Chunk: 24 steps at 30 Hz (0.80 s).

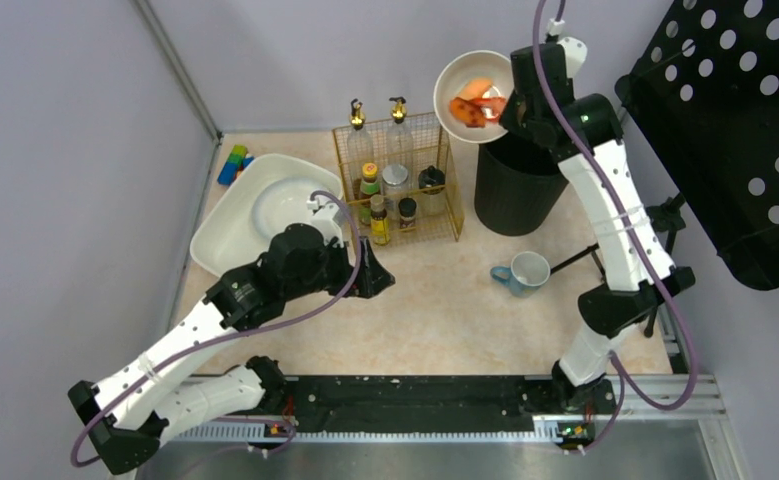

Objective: Clear the kitchen counter

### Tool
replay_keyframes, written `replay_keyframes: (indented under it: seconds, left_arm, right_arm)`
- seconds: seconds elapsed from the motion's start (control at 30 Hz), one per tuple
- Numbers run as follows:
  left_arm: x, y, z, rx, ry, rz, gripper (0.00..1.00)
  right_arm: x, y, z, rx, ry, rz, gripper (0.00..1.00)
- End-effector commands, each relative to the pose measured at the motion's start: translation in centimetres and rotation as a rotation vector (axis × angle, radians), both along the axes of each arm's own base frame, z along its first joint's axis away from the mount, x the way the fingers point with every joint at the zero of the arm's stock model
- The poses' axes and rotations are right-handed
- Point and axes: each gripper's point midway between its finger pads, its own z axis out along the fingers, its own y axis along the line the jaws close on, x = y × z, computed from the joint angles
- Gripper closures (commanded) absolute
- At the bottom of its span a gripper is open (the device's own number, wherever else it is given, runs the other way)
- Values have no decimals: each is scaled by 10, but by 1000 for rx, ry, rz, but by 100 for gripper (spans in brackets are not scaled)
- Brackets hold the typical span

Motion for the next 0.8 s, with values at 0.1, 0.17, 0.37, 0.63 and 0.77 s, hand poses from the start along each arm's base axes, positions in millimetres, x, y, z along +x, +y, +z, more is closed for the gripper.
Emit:
replay_keyframes:
  seconds: [0.1, 0.17, 0.37, 0.63, 0.77]
  left_arm:
    - [0, 0, 8, -40, -37, 5, 11]
    - [1, 0, 7, -41, -40, 8, 11]
    - [2, -5, 3, -45, -30, 2, 12]
    - [3, -7, -2, -43, -17, 3, 12]
    - [4, -7, -9, -37, -4, 10, 12]
  right_arm:
    - [19, -53, 74, -10, -272, -228, 100]
    - [24, -62, 71, -52, -286, -266, 100]
    - [34, -98, 62, -123, -286, -367, 100]
    - [44, -125, 46, -222, -266, -435, 100]
    - [45, -134, 41, -304, -253, -467, 100]
